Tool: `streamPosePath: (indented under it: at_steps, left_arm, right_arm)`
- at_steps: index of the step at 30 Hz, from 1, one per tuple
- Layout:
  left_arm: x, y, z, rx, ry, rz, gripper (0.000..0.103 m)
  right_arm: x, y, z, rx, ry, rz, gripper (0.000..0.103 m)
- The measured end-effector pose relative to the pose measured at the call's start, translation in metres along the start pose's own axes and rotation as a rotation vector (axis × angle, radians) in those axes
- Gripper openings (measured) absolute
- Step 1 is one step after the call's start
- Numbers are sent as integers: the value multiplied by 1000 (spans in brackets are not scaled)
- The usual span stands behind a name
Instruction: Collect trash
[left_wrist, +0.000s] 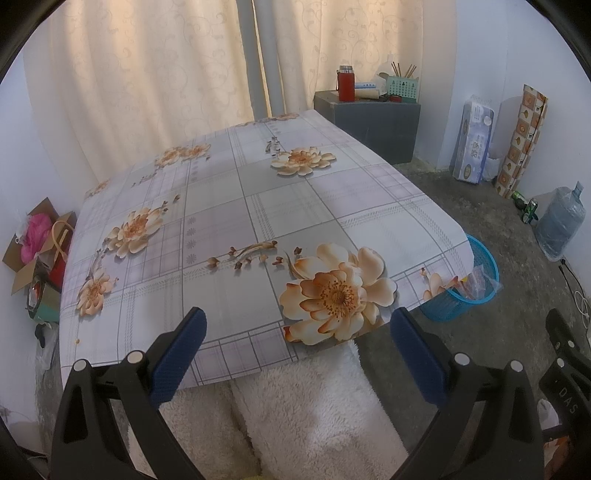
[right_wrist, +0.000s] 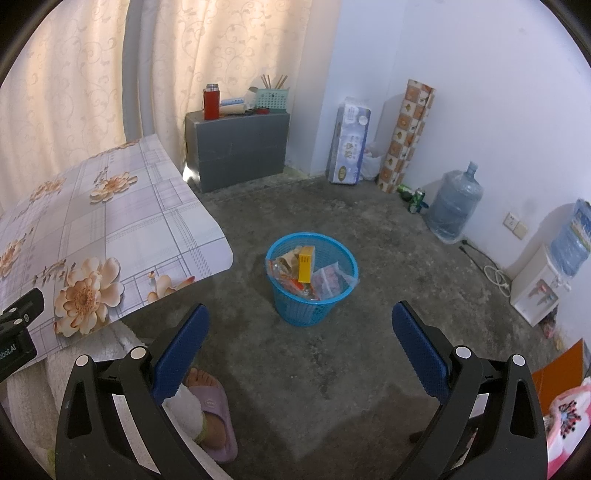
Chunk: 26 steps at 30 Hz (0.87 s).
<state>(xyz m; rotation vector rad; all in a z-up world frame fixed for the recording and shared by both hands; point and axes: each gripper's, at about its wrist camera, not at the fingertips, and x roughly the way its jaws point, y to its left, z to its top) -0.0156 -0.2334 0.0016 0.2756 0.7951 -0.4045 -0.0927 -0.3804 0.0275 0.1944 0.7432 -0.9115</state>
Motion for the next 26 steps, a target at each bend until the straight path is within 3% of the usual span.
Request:
streamPosePath:
  at_steps: [17,26]
  left_arm:
    - [0,1,1,5,-2,-7,98]
    - [-6,-6,-18,17,-15,-11,98]
  right_arm:
    - [1,-1,0,-2,1,2,95]
    - [1,0,0,-2,1,2,95]
